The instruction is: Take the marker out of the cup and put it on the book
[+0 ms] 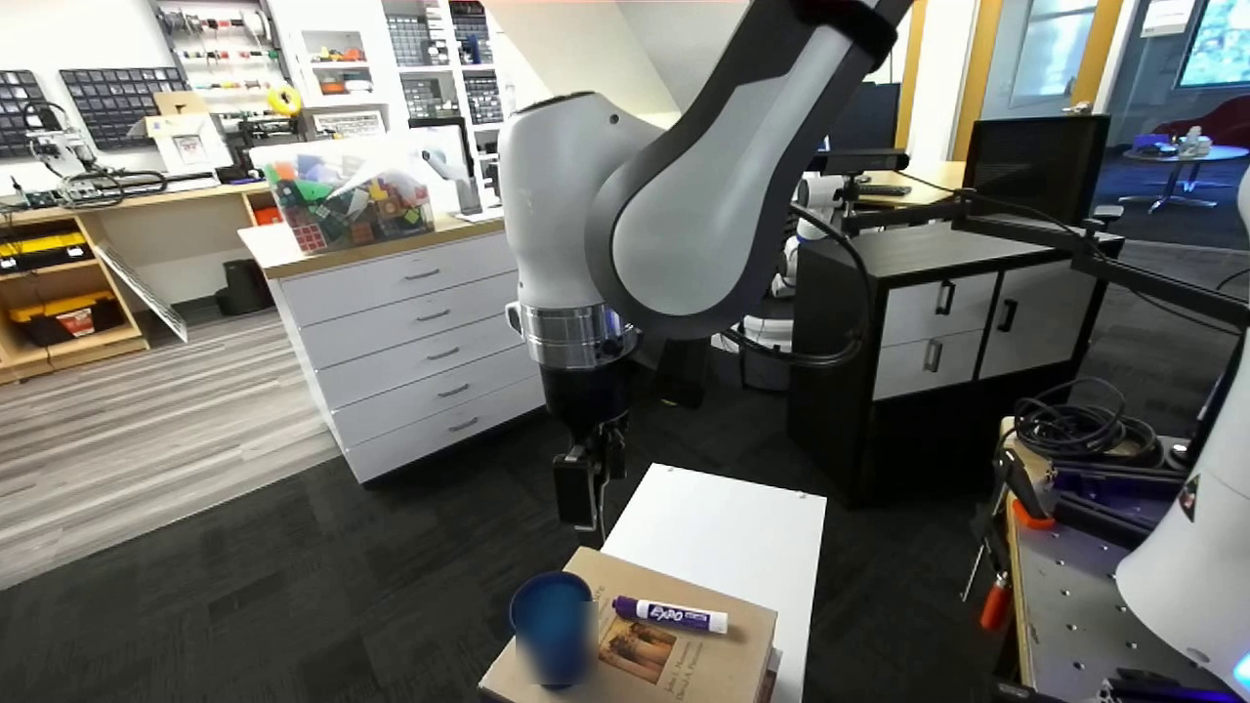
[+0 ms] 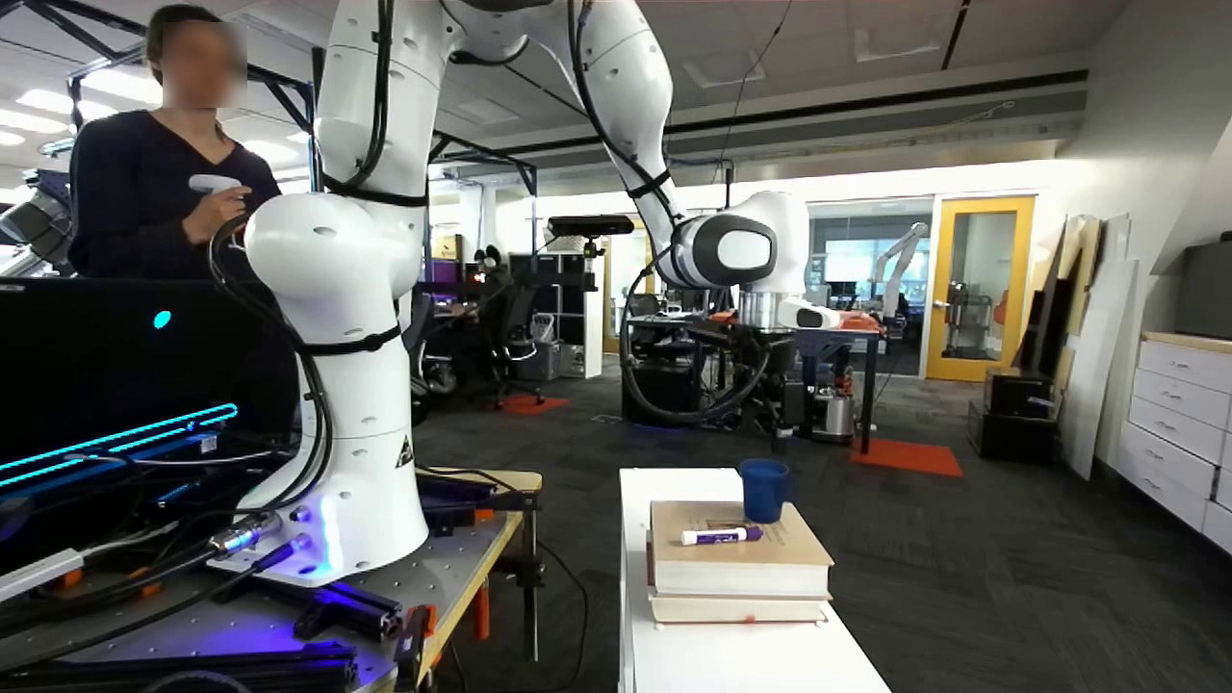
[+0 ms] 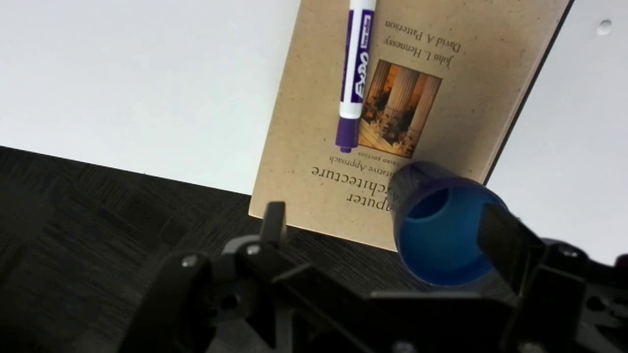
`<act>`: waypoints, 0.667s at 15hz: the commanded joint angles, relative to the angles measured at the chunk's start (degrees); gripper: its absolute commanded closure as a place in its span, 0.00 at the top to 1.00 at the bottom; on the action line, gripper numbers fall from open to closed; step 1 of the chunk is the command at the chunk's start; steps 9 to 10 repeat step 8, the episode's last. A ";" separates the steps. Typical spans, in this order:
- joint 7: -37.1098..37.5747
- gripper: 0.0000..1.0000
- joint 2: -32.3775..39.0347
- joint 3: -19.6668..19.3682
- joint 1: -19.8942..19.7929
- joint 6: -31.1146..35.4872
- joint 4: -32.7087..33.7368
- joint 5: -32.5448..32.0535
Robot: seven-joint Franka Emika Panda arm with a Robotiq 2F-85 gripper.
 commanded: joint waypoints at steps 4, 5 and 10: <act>-0.10 1.00 -2.23 0.14 -0.13 0.15 -1.86 0.50; -0.10 1.00 -2.76 0.15 -0.14 0.14 -2.20 0.60; -0.09 1.00 -3.33 0.17 -0.16 0.14 -2.65 0.80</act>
